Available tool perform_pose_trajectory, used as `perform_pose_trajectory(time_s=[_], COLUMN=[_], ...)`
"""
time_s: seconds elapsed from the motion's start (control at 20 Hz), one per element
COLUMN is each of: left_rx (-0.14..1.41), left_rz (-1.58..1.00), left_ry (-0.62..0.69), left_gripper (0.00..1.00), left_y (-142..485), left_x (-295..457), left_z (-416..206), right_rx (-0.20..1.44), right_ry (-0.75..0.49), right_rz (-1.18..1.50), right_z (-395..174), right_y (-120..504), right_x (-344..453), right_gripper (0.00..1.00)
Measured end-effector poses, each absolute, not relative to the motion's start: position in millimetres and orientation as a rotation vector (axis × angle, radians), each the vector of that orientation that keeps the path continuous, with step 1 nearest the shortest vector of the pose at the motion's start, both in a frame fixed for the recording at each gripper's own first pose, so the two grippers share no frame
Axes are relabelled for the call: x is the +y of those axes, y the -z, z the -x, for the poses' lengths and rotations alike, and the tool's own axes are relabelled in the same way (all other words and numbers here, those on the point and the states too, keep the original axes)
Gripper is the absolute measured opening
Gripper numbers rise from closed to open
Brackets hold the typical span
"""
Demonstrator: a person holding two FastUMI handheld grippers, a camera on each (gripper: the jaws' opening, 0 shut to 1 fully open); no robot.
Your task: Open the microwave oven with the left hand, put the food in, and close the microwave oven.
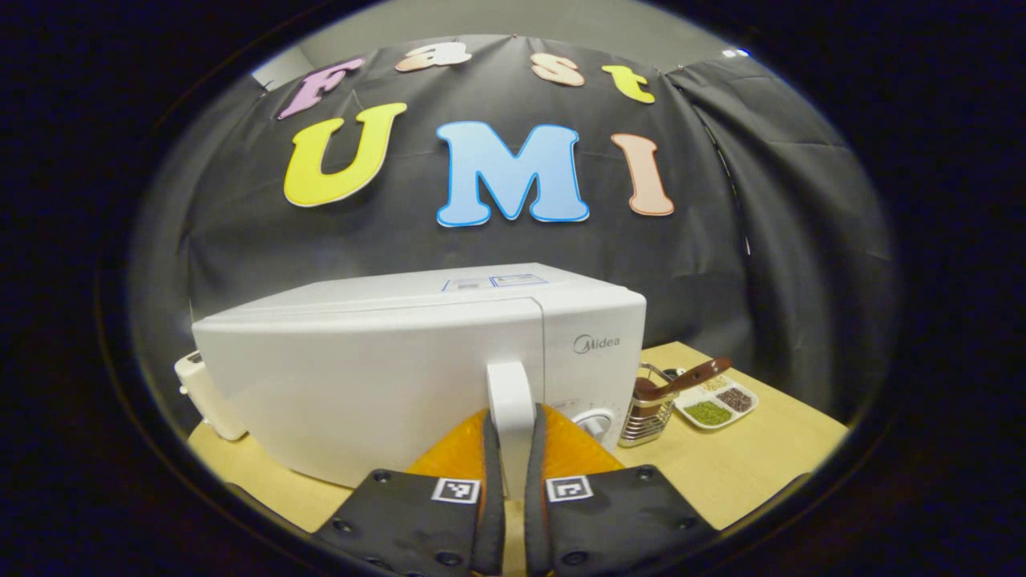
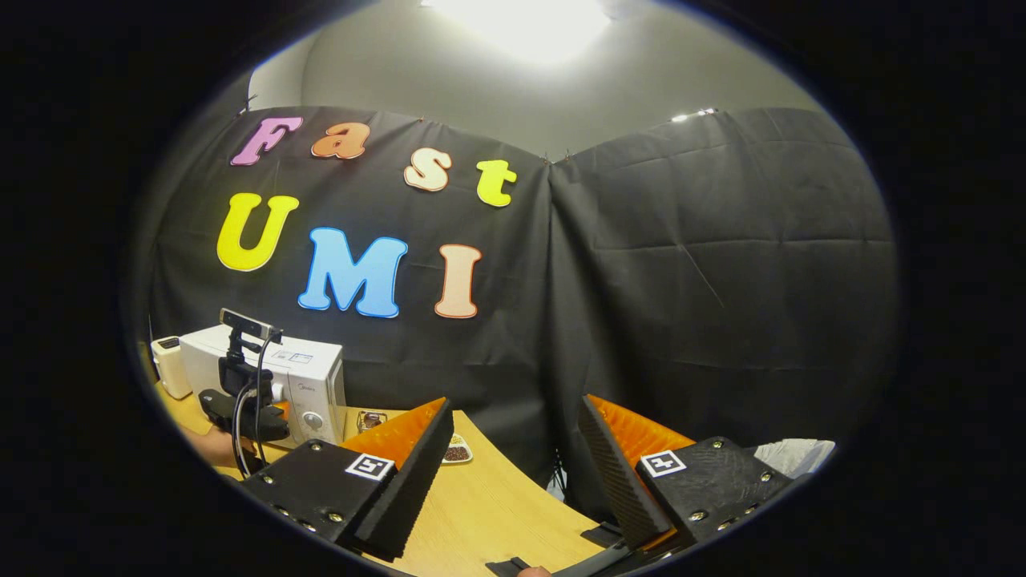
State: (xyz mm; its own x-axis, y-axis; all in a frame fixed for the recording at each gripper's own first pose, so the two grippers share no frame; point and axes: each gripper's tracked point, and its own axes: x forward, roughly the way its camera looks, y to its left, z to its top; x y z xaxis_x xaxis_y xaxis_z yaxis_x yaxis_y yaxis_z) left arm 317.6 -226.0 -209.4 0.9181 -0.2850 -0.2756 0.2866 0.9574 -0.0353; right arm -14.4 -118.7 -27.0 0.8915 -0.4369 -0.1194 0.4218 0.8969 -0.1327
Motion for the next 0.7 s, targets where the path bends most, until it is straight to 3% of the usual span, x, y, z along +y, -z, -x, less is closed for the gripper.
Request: perform_pose_trajectory(time_s=[0.15,0.25,0.7], left_rx=[0.330,0.262,0.300], left_rz=[0.031,0.005,-0.001], left_ry=[0.278,0.275,0.286], left_gripper=[0.08,0.08,0.08], left_y=[213.5,201.4,204.0], left_x=[-220.4,-214.8,-184.5], left_z=[-304.9,-283.2,-223.2], right_rx=[0.147,0.149,0.123], right_ry=[0.431,0.419,0.269], right_rz=[0.098,0.091,0.028], right_z=[18.2,17.8,9.6], right_y=[28.1,30.6,35.5], right_x=[-118.0,-117.9,-99.8], right_gripper=[0.96,0.96,0.96])
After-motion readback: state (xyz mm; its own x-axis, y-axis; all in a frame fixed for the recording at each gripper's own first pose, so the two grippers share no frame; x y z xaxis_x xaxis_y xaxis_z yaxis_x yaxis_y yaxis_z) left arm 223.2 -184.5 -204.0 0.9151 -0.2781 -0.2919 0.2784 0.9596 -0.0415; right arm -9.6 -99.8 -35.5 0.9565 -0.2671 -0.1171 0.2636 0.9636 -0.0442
